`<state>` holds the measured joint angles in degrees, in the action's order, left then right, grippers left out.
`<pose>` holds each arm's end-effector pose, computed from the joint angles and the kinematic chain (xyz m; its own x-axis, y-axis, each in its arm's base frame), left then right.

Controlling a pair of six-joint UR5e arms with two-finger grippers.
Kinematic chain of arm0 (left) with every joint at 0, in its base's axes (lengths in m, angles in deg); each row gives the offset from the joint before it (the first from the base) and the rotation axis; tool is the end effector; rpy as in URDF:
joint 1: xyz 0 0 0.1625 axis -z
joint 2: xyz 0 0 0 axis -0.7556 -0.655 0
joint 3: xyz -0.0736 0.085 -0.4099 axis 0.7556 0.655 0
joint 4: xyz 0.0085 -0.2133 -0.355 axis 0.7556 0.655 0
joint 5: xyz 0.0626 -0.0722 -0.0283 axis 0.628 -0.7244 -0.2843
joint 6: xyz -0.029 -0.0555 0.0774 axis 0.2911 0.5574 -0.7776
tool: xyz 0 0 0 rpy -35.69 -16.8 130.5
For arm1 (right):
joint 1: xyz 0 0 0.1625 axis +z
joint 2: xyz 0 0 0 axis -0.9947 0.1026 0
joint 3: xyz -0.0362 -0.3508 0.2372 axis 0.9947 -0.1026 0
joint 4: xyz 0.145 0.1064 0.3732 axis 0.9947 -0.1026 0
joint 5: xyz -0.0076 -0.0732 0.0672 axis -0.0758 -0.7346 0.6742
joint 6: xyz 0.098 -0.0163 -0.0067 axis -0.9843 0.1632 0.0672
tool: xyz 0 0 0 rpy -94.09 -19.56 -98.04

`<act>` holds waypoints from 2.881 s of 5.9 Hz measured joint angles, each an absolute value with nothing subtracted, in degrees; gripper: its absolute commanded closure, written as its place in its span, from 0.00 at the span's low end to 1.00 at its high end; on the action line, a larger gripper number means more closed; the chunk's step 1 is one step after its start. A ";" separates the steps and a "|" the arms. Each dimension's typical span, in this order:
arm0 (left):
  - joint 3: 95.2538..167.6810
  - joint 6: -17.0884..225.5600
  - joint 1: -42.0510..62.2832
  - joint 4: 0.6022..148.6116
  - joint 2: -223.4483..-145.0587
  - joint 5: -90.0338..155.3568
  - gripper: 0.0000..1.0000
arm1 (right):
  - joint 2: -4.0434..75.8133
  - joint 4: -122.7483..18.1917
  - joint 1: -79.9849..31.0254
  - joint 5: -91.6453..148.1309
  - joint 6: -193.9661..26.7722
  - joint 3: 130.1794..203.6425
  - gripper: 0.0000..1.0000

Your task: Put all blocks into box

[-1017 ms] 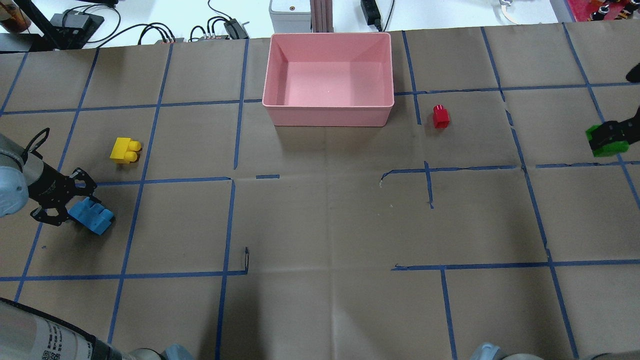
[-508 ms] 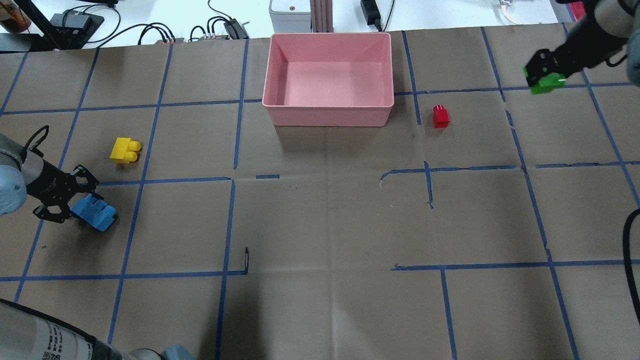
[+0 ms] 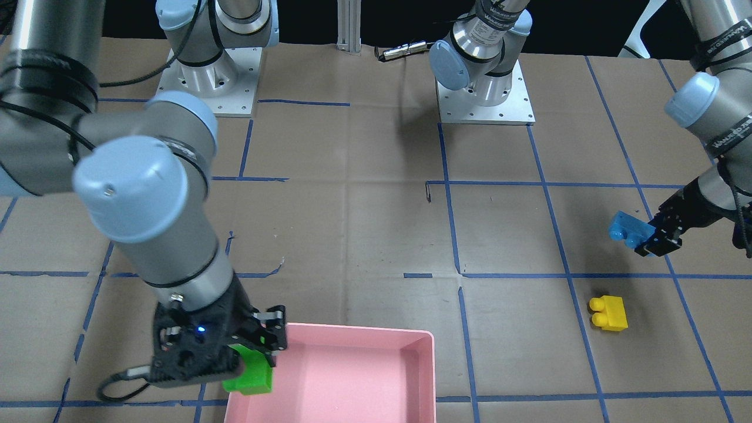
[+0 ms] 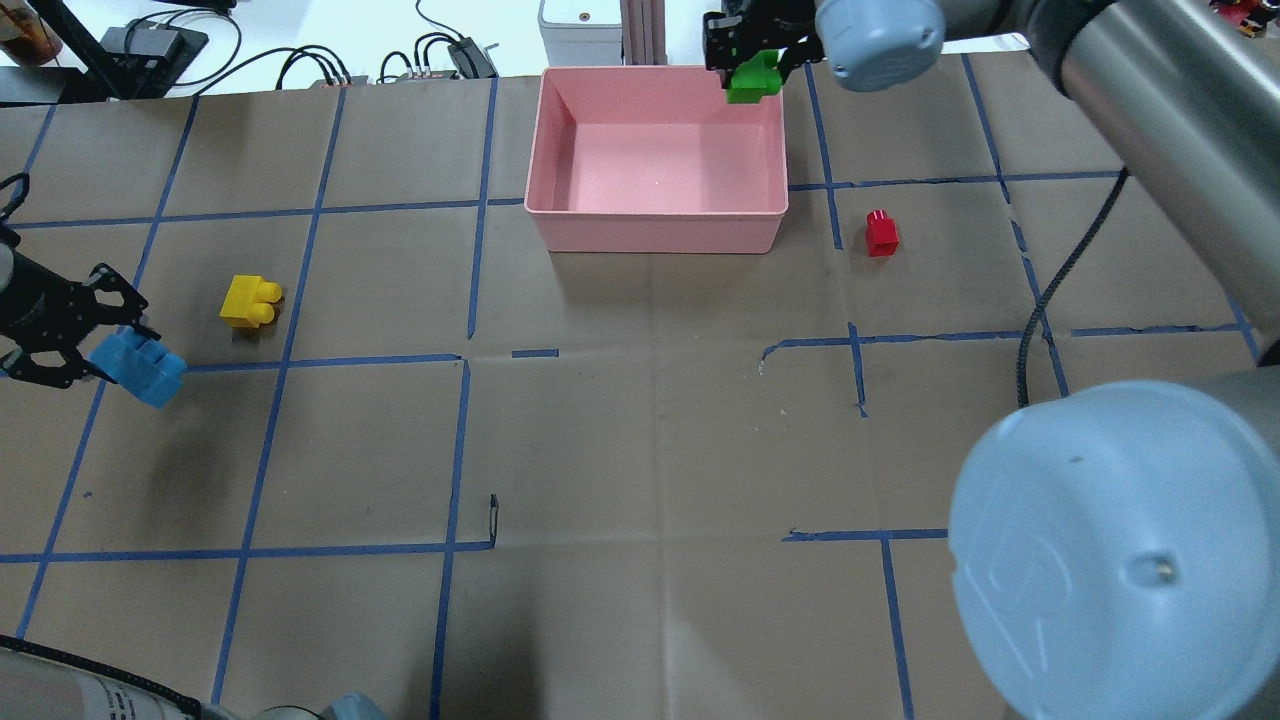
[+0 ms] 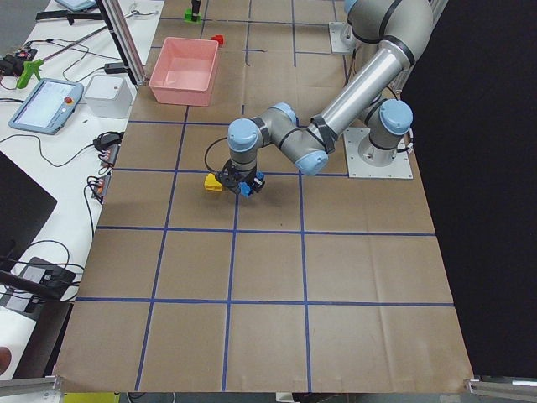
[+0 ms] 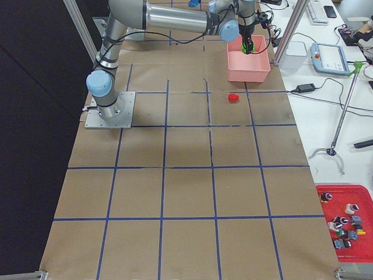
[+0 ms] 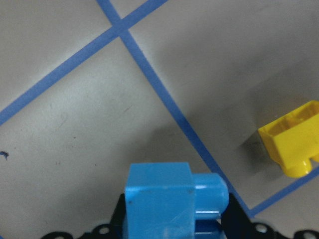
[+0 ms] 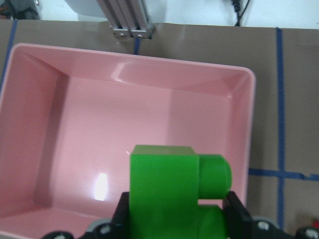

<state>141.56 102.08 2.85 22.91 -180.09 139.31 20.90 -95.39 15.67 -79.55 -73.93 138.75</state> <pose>0.2349 -0.5297 0.2963 -0.6304 -0.7723 0.0790 -0.7723 0.6342 0.0371 0.2691 -0.7235 0.3831 -0.9881 -0.0881 -0.1257 -0.0424 0.9436 -0.3283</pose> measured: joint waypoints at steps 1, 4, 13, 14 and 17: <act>134.65 97.92 5.05 29.54 -179.60 139.01 0.83 | 17.61 -98.24 18.22 -79.42 -79.02 135.81 0.02; 117.54 92.58 15.18 49.28 -179.80 138.75 0.86 | 15.87 -104.13 19.06 -79.99 -78.35 133.32 0.00; 81.81 101.93 49.56 46.25 -215.37 138.83 0.86 | 28.76 -116.49 1.75 -85.07 -63.91 170.19 0.09; 81.47 103.20 50.91 42.83 -218.36 139.10 0.32 | 27.09 -121.74 0.76 -83.74 -63.30 172.15 0.09; 81.56 103.94 52.06 34.13 -219.54 139.55 0.02 | 22.91 -128.99 0.40 -83.14 -63.03 172.89 0.13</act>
<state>81.56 103.94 52.06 34.13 -219.54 139.55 22.91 -128.99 0.40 -83.14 -63.03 172.89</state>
